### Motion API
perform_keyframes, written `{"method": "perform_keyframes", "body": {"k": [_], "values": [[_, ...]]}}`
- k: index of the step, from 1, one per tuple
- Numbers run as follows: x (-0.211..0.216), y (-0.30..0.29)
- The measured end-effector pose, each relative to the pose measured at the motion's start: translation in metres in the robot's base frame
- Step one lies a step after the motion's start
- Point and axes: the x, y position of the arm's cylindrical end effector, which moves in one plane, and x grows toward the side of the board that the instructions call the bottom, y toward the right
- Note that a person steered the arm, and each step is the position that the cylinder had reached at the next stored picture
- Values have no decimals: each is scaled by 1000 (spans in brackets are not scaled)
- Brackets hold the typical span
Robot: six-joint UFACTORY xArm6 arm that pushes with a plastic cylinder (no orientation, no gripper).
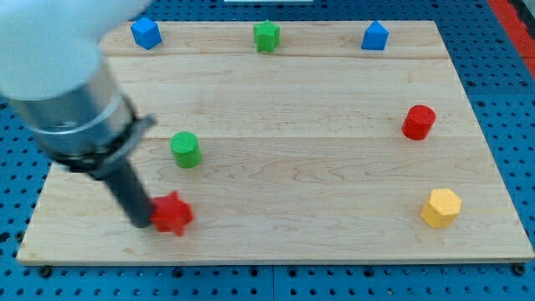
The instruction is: Slide the green circle towards the bottom left corner
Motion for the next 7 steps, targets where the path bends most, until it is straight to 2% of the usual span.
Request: {"method": "perform_keyframes", "body": {"k": [1, 2, 3, 4, 5, 7], "values": [[0, 62], [0, 72], [-2, 67], [-21, 27], [-69, 17], [-101, 33]]}}
